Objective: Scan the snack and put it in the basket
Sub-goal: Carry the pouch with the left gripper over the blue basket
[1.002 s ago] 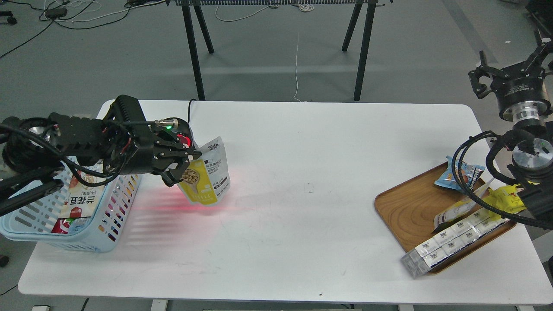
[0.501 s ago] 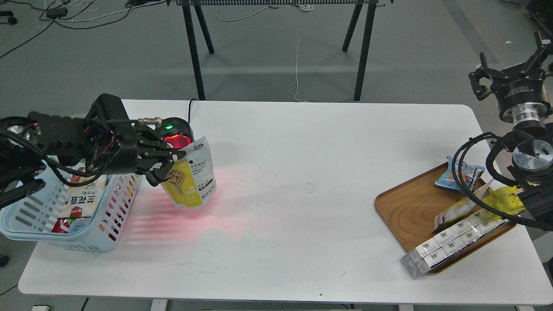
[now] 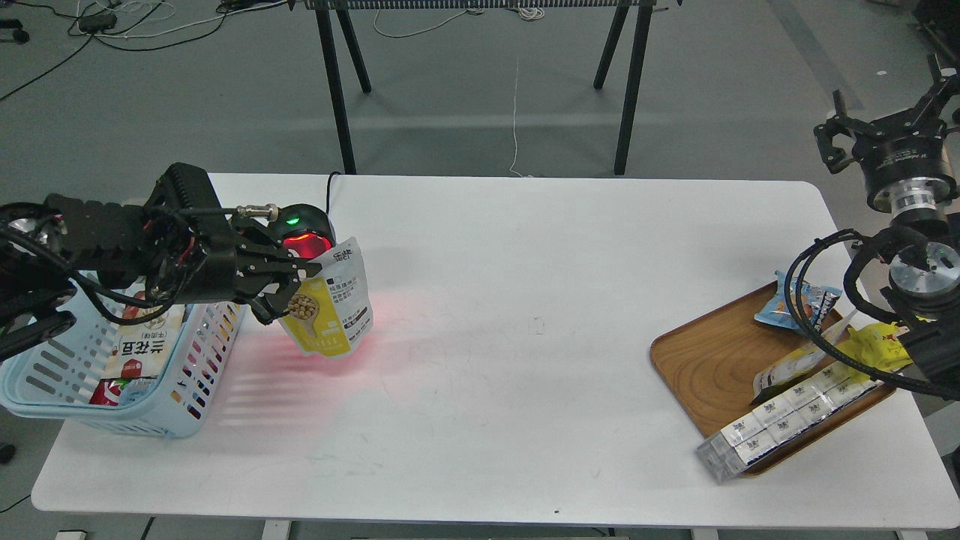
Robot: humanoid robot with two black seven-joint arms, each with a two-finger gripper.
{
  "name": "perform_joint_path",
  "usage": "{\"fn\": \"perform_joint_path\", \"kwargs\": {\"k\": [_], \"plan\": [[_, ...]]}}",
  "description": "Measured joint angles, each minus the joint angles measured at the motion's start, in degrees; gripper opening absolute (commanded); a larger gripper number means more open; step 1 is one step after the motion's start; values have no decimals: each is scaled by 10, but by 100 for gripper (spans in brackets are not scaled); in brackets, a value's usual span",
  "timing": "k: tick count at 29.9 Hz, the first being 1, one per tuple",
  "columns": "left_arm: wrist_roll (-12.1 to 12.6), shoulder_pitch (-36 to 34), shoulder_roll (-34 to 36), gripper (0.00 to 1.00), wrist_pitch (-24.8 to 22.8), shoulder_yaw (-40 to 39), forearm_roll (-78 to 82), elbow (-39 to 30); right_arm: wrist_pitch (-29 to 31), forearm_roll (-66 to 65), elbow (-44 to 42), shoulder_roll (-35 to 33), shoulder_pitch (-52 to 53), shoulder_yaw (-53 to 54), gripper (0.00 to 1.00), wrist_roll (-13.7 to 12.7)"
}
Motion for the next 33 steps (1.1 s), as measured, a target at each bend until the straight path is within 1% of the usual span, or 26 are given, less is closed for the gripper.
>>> {"fn": "perform_joint_path", "kwargs": {"k": [33], "plan": [[-8,-8,3,1,0,-13,0,6,1,0,0,0,1,3,97,0]]}}
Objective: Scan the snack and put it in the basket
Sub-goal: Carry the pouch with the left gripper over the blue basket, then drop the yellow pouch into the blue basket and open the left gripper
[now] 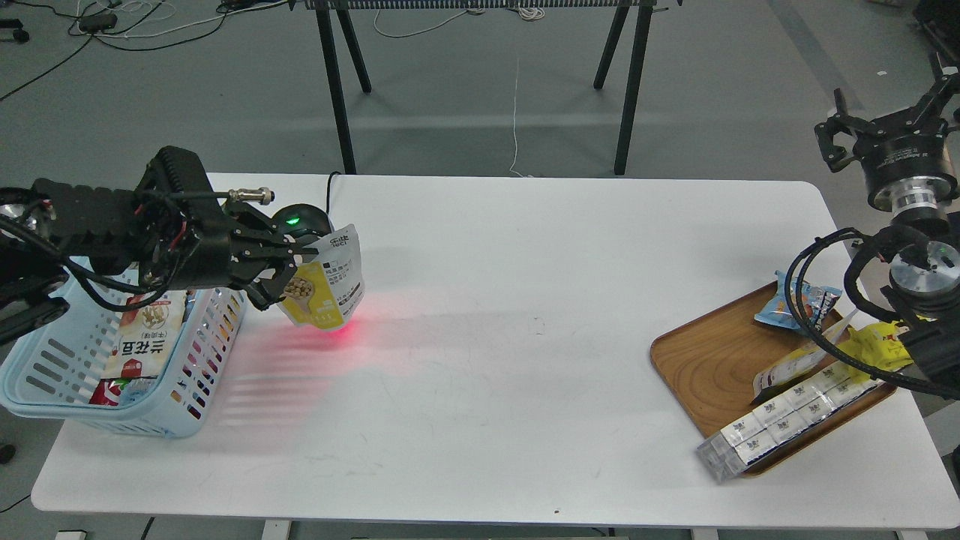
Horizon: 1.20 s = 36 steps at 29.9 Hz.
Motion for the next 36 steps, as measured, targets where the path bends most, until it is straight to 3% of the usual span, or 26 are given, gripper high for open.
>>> {"fn": "perform_joint_path", "kwargs": {"k": [14,18,24,36], "plan": [[-13,-18,-3,1,1,-2,0,-5,0,0,0,0,-1,1,97,0],[-28,-20,11,1,13,-24,0,-24,0,0,0,-2,-1,1,97,0],[-59,-15,107,2,51,-43,0,-66,0,0,0,-7,-4,2,97,0],[-62,-11,287,2,174,-14,0,-60,0,0,1,-2,-5,2,97,1]]}}
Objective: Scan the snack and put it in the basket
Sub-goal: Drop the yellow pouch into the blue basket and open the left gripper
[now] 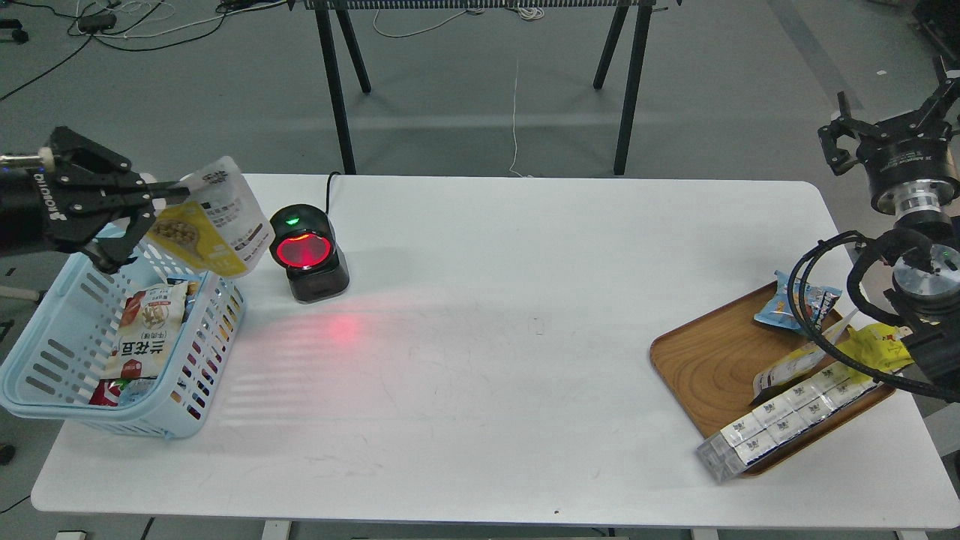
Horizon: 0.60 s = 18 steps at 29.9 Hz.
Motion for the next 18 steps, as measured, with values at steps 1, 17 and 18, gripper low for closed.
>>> {"fn": "perform_joint_path", "kwargs": {"k": [1,17,18], "plan": [[0,0,8,2,7,6,0,6,0,0,0,0,0,0,97,0],[0,0,42,6,140,165,0,101,0,0,0,2,0,-2,97,-1],[0,0,43,10,146,168,0,100,0,0,0,2,0,-2,97,-1]]}}
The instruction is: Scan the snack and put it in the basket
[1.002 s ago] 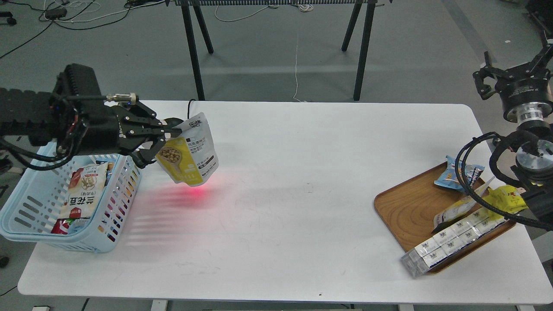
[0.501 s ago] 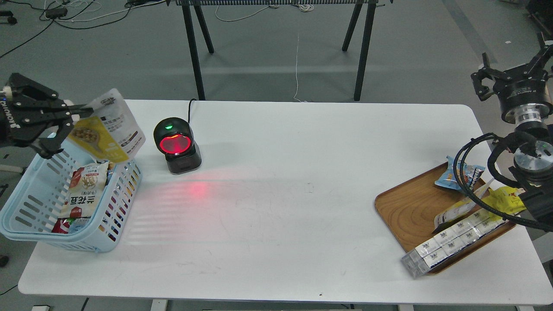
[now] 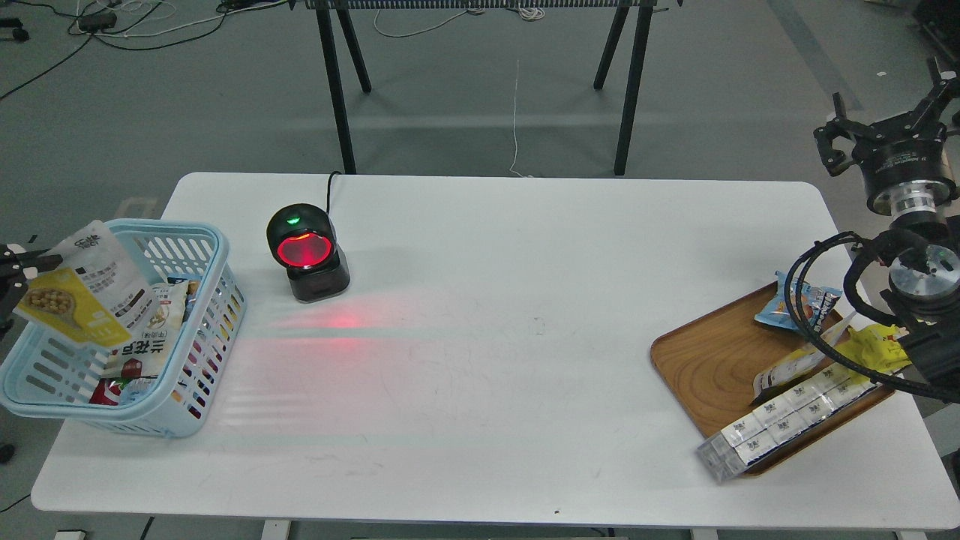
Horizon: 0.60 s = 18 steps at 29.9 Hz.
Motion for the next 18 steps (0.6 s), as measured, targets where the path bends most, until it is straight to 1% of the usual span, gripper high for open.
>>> {"fn": "perform_joint_path", "kwargs": {"k": [2,5,6,7,9,10,13,15,18], "plan": [[0,0,0,15,5,3,0,0,0,0,0,0,0,0,97,0],[0,1,1,20,7,7,0,3,0,0,0,0,1,-1,97,0],[0,2,2,25,7,8,0,3,0,0,0,0,1,-1,97,0],[0,2,2,38,7,10,0,3,0,0,0,0,1,-1,97,0],[0,3,3,83,9,12,0,3,0,0,0,0,1,-1,97,0],[0,3,3,100,12,12,0,3,0,0,0,0,1,-1,97,0],[0,2,-2,100,33,9,-31,3,0,0,0,0,2,-2,97,0],[0,-1,-13,100,47,4,-124,5,0,0,0,0,2,-2,97,0],[0,-3,-37,100,49,-11,-303,14,1,0,0,-3,2,-2,97,0]]}}
